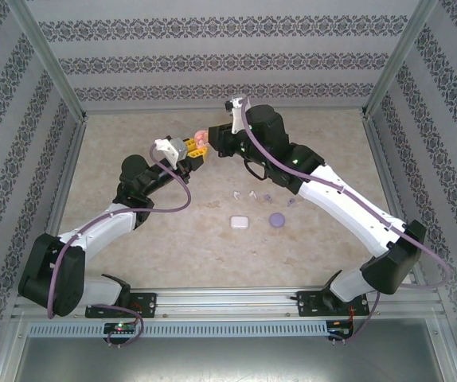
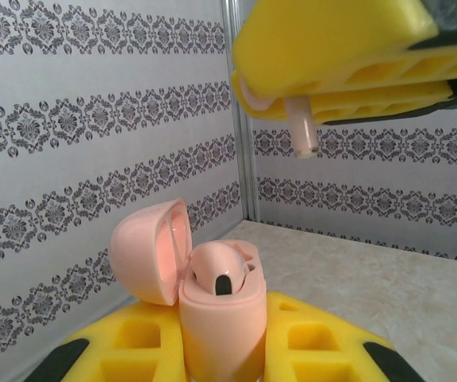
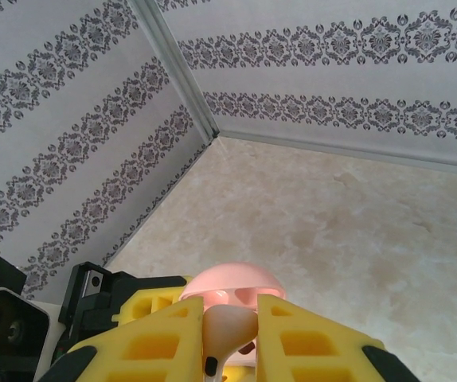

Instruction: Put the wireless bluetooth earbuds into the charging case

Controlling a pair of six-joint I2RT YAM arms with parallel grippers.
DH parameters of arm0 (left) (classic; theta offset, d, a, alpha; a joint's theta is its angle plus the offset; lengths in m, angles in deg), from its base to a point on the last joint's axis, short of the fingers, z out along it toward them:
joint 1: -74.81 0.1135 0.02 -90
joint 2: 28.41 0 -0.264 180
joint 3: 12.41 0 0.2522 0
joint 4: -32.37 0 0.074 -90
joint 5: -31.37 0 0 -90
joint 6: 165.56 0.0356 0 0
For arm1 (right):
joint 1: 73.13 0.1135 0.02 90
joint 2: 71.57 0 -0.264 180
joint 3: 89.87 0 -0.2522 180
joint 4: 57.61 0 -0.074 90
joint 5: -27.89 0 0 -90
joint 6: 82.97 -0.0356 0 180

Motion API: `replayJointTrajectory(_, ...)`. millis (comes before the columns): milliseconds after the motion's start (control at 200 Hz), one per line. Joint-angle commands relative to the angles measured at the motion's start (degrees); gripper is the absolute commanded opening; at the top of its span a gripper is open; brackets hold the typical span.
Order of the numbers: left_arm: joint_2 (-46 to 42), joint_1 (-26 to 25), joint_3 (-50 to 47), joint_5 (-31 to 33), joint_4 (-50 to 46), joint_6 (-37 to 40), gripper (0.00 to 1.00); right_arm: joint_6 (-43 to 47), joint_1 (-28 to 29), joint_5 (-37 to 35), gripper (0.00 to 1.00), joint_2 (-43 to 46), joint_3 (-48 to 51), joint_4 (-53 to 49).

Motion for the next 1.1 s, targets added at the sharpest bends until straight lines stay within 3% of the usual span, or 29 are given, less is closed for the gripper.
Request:
replayJointTrajectory(0,0.08,-0.58,1.98,-1.4,2.78,0.88,0.0,-0.04,0.7,0.68,0.2,-0.92,0.62,1.81)
replayJointTrajectory(1094,-0.51,-1.39,2.25,-0.97,3.22,1.67,0.0,-2.49,-1.32,0.85,0.18,-2.31,3.47,2.34)
